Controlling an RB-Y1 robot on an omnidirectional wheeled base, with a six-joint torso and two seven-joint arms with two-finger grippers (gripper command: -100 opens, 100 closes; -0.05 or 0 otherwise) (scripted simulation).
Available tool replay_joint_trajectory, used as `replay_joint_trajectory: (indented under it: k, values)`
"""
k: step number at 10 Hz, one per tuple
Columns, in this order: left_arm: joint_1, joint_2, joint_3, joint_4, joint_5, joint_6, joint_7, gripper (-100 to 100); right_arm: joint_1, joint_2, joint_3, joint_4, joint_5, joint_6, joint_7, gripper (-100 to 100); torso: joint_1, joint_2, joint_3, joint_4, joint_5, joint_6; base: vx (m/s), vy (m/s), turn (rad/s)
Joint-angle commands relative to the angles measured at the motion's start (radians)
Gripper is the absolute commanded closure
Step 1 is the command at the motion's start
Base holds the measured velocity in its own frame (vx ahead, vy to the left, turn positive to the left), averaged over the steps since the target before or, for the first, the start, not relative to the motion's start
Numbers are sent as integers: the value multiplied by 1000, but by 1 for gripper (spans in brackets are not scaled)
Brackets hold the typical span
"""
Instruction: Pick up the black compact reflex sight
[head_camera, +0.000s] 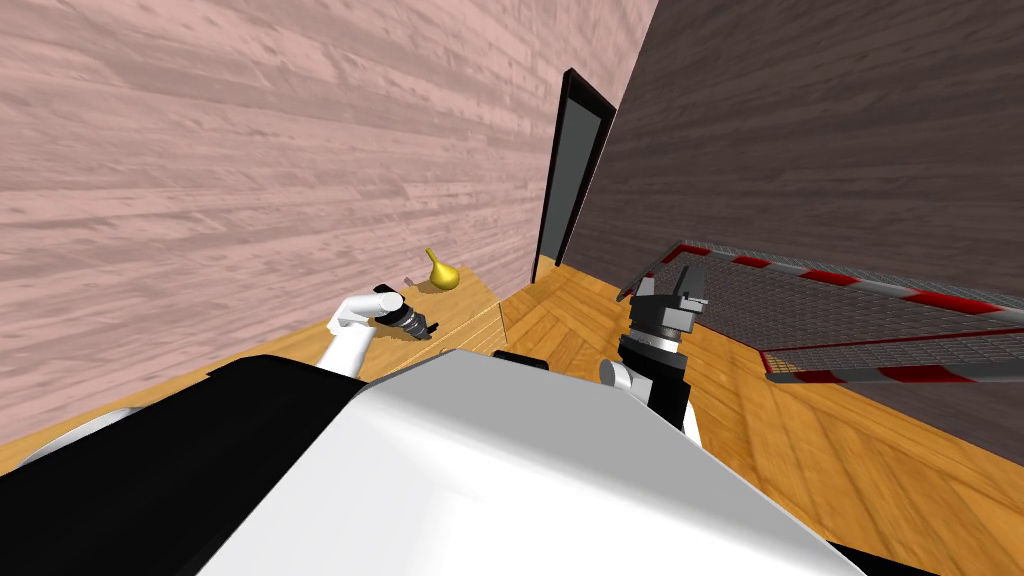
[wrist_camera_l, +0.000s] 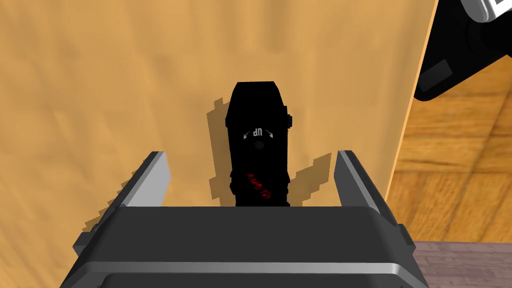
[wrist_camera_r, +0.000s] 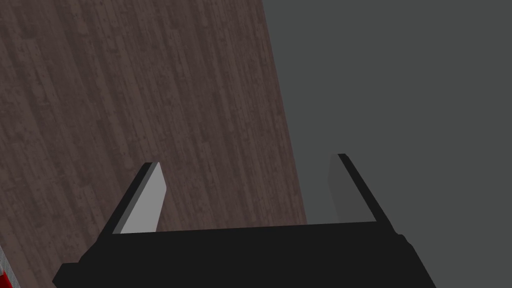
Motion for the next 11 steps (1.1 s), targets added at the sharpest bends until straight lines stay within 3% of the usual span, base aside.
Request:
replay_joint_trajectory:
  k: [1, 5, 6, 7, 9, 10, 11]
  values:
    - [0, 0, 0, 0, 0, 0, 0, 100, 0, 0, 0, 0, 0, 0, 0, 0, 0, 0, 0, 0, 0, 0, 0, 0, 0]
    - [0, 1, 1, -1, 0, 1, 0, 100, 0, 0, 0, 0, 0, 0, 0, 0, 3, -2, -1, -1, 2, 0, 0, 0, 0]
    - [0, 1, 1, -1, 0, 1, 0, 0, 0, 0, 0, 0, 0, 0, 0, 0, 3, -2, -1, -1, 2, 0, 0, 0, 0]
    - [3, 8, 13, -29, 16, 28, 14, 100, 0, 0, 0, 0, 0, 0, 0, 0, 3, -2, -1, -1, 2, 0, 7, 13, 24]
    - [5, 20, 31, -64, 37, 64, 31, 100, 0, 0, 0, 0, 0, 0, 0, 0, 4, -2, -2, -1, 2, 0, 15, 14, 26]
    - [6, 13, 24, -54, 29, 48, 25, 100, 0, 0, 0, 0, 0, 0, 0, 0, 3, -2, -2, -1, 2, 0, 6, 5, 4]
    - [7, 14, 25, -57, 30, 52, 27, 0, 0, 0, 0, 0, 0, 0, 0, 0, 3, -2, -2, -1, 2, 0, 0, 0, 0]
